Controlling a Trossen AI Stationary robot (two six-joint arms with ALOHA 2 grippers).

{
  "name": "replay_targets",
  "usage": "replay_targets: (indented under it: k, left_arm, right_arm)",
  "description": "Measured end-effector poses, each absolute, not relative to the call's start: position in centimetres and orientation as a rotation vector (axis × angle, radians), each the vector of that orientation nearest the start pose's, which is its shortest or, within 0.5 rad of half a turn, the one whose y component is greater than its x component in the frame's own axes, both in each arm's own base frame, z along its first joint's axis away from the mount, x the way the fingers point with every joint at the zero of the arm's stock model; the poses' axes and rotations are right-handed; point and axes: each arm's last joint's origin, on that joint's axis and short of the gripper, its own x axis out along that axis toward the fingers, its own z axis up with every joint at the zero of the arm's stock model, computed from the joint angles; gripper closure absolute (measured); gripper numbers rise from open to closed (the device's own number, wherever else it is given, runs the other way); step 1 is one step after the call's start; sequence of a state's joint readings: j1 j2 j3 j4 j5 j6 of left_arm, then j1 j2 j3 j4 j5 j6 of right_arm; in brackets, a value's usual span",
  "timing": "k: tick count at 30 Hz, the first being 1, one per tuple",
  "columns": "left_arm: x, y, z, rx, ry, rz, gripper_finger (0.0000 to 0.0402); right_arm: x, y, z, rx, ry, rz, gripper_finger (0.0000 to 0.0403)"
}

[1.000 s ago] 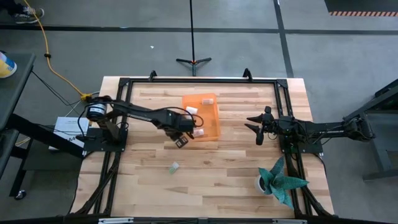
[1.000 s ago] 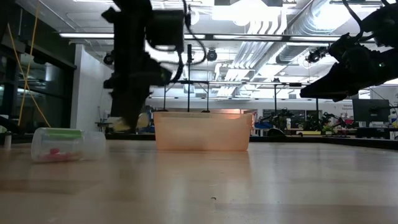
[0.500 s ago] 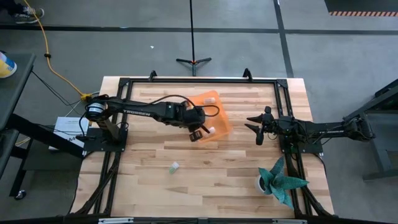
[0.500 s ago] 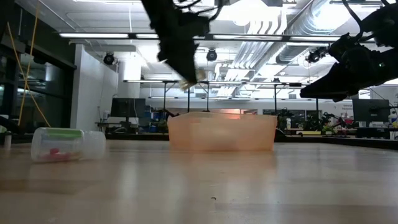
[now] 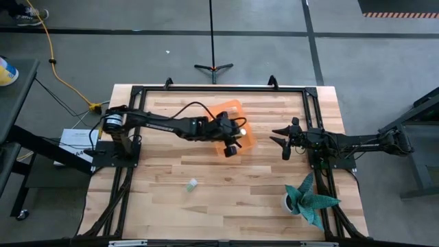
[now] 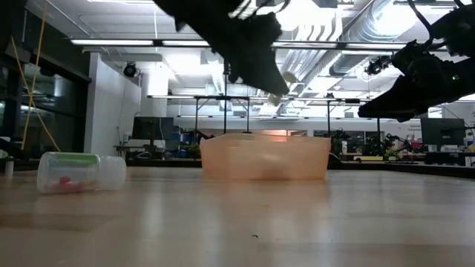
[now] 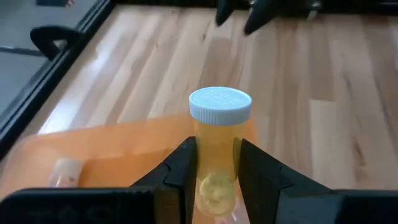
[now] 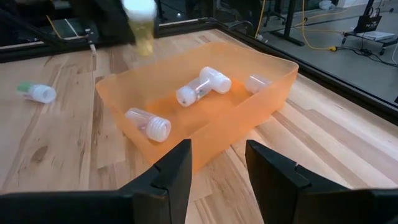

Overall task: Pick and place pill bottles into a basket
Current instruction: Put the yellow pill bottle into the orange bin, then put the transparent pill bottle into the orange bin

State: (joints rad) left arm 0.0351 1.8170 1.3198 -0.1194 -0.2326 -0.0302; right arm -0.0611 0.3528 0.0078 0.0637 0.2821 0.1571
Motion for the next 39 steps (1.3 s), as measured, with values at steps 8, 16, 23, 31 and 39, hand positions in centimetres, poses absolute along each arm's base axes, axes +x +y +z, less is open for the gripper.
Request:
replay_targets:
  k: [8, 16, 23, 31, 39]
  left_arm:
    - [41.7, 3.3, 21.1, -0.034, 0.600, 0.222, 0.0266]
    - [42.5, 4.5, 17.7, -0.068, 0.671, 0.247, 0.0266]
    - [42.6, 5.0, 17.0, -0.087, 0.685, 0.265, 0.0257]
    - [42.4, 4.8, 17.5, -0.052, 0.695, 0.234, 0.0186]
    - [41.0, 4.0, 22.8, -0.259, 0.953, 0.196, 0.0139]
  right_arm:
    - [11.4, -1.5, 14.2, 0.123, 0.253, -0.363, 0.0261]
    - [11.4, -1.5, 14.2, 0.124, 0.253, -0.364, 0.0261]
    - [11.4, -1.5, 14.2, 0.123, 0.253, -0.366, 0.0261]
    - [11.4, -1.5, 14.2, 0.123, 0.253, -0.366, 0.0261]
    - [11.4, -1.5, 14.2, 0.132, 0.251, -0.367, 0.0261]
